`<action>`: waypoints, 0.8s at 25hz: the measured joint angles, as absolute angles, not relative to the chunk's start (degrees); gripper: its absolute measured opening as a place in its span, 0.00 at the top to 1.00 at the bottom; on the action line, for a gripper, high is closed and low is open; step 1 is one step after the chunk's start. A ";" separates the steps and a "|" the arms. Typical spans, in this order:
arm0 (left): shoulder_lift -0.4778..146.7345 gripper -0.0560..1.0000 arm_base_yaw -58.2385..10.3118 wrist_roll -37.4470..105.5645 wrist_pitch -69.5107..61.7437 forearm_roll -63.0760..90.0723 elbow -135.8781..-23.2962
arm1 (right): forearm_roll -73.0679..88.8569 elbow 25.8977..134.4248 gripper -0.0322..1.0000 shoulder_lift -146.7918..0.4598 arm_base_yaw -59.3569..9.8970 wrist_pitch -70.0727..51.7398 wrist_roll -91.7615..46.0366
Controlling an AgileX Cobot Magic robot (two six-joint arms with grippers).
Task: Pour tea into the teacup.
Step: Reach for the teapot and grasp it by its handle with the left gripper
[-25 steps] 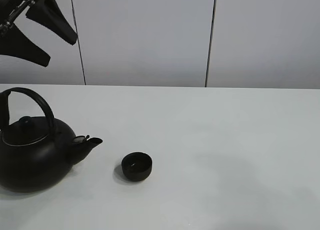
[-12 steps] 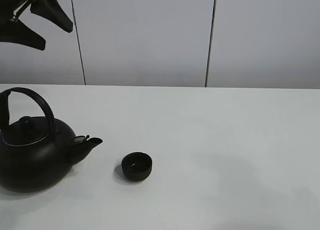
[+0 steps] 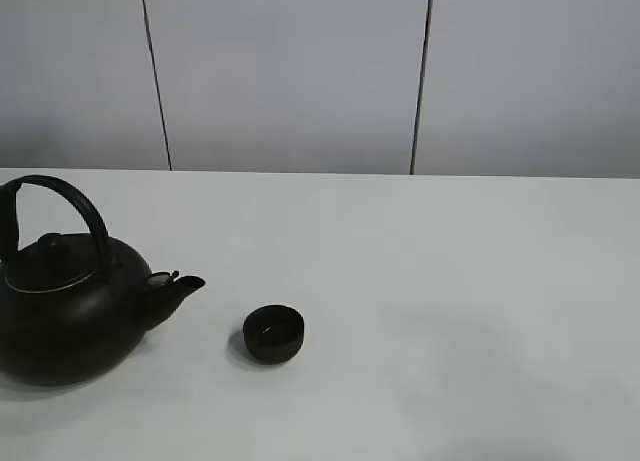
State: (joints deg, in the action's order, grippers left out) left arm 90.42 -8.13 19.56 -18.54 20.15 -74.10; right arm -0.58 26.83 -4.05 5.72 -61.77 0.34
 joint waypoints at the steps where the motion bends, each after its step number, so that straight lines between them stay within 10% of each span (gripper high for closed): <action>1: 88.65 0.36 -8.86 14.96 -17.82 15.03 -74.10 | -0.58 26.83 0.47 -4.05 5.72 -61.77 0.34; 11: 70.81 0.36 -21.02 -24.34 -8.30 -29.47 -57.77 | -0.58 26.83 0.47 -4.05 5.72 -61.72 0.34; 20: 61.91 0.36 -17.53 -36.39 5.83 -50.77 -34.54 | -0.58 26.83 0.47 -4.05 5.72 -61.72 0.34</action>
